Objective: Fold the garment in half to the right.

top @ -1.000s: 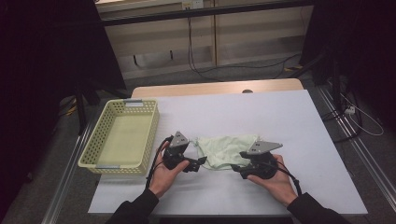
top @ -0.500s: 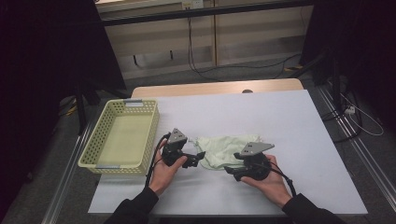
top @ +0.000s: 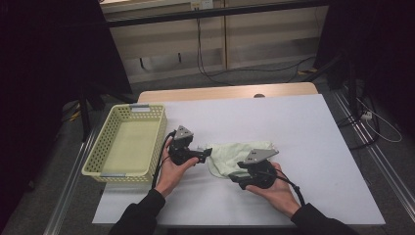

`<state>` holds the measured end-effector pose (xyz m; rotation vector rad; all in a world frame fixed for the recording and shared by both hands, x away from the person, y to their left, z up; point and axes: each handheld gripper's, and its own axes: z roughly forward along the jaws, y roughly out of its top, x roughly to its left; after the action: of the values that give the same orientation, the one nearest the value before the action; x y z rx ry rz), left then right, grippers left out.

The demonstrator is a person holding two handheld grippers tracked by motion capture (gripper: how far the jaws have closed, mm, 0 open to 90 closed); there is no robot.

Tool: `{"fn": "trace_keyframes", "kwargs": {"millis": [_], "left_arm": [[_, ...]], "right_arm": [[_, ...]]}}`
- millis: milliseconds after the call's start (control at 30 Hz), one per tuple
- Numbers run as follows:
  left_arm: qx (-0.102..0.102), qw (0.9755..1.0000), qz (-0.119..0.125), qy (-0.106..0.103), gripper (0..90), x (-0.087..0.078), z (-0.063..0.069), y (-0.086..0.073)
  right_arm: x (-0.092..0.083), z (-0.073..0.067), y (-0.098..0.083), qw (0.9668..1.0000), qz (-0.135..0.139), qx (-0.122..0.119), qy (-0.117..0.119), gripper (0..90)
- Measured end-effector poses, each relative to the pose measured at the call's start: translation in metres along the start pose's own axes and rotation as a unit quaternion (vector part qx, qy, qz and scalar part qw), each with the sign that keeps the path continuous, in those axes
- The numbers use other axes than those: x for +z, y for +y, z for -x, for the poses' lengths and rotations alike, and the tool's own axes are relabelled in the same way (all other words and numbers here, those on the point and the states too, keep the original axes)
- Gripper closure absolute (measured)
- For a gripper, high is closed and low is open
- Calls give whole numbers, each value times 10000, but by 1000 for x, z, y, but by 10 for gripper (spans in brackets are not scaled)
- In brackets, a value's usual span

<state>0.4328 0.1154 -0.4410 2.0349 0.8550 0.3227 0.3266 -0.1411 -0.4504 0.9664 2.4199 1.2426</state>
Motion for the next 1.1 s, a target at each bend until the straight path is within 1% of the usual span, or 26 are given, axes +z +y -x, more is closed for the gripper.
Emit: {"fn": "trace_keyframes", "kwargs": {"millis": [33,100,200,233,300,333,367,400,467,500,600,633,667,700,733,833,867,900,933,967,1000,1033,1067,1100], "left_arm": [[-36,10000,1,-73,71,1,-2,1],[-58,9999,-85,-29,73,5,-4,5],[-142,9998,-150,-74,99,10,-6,11],[-112,9998,-158,-65,116,11,-7,13],[-200,9995,-194,-112,132,14,-7,14],[-177,9994,-257,-133,137,15,-7,13],[-196,9993,-291,-143,145,15,-7,13],[-158,9992,-328,-161,151,15,-7,12],[-172,9990,-353,-200,180,13,-7,12],[-180,9989,-373,-210,186,13,-7,12],[-165,9986,-450,-235,209,16,-6,10],[-151,9983,-511,-240,218,17,-6,10],[-153,9984,-493,-248,226,19,-5,10],[-98,9981,-541,-268,238,19,-5,9],[-89,9979,-566,-286,248,20,-4,9],[-100,9978,-560,-329,298,21,-3,9],[-146,9978,-552,-346,309,22,-3,9],[-140,9978,-560,-326,312,23,-3,9],[-133,9976,-582,-357,327,23,-3,8],[-159,9974,-601,-374,348,25,-4,7],[-202,9972,-602,-388,351,26,-4,7],[-187,9968,-666,-407,354,27,-5,6],[-182,9970,-650,-390,374,28,-5,6],[-238,9970,-619,-401,390,29,-5,5]], "right_arm": [[1,0,1,10000,5,-12,26,461],[2,-2,2,10000,3,1,61,483],[6,-4,6,10000,-20,-3,89,515],[8,-4,7,9999,-33,-31,89,533],[10,-6,10,9999,-40,-36,105,547],[13,-7,11,9999,-76,-86,106,554],[15,-8,12,9998,-102,-106,116,562],[17,-9,13,9998,-117,-114,128,566],[22,-10,14,9997,-166,-169,100,572],[23,-11,15,9997,-191,-153,72,574],[29,-13,18,9995,-234,-207,-17,582],[30,-13,18,9995,-237,-217,-21,582],[31,-13,18,9993,-255,-262,-38,581],[32,-13,18,9993,-261,-269,-40,581],[33,-14,17,9992,-270,-285,-44,580],[36,-15,17,9991,-303,-308,-33,578],[36,-15,17,9990,-297,-317,-46,577],[37,-16,17,9990,-291,-326,-46,576],[37,-16,17,9990,-297,-331,-46,575],[38,-16,17,9989,-327,-330,-34,575],[39,-17,16,9988,-359,-329,-27,575],[40,-17,15,9987,-383,-339,-14,576],[41,-19,15,9984,-437,-346,9,566],[42,-20,14,9984,-432,-371,-10,566]]}}
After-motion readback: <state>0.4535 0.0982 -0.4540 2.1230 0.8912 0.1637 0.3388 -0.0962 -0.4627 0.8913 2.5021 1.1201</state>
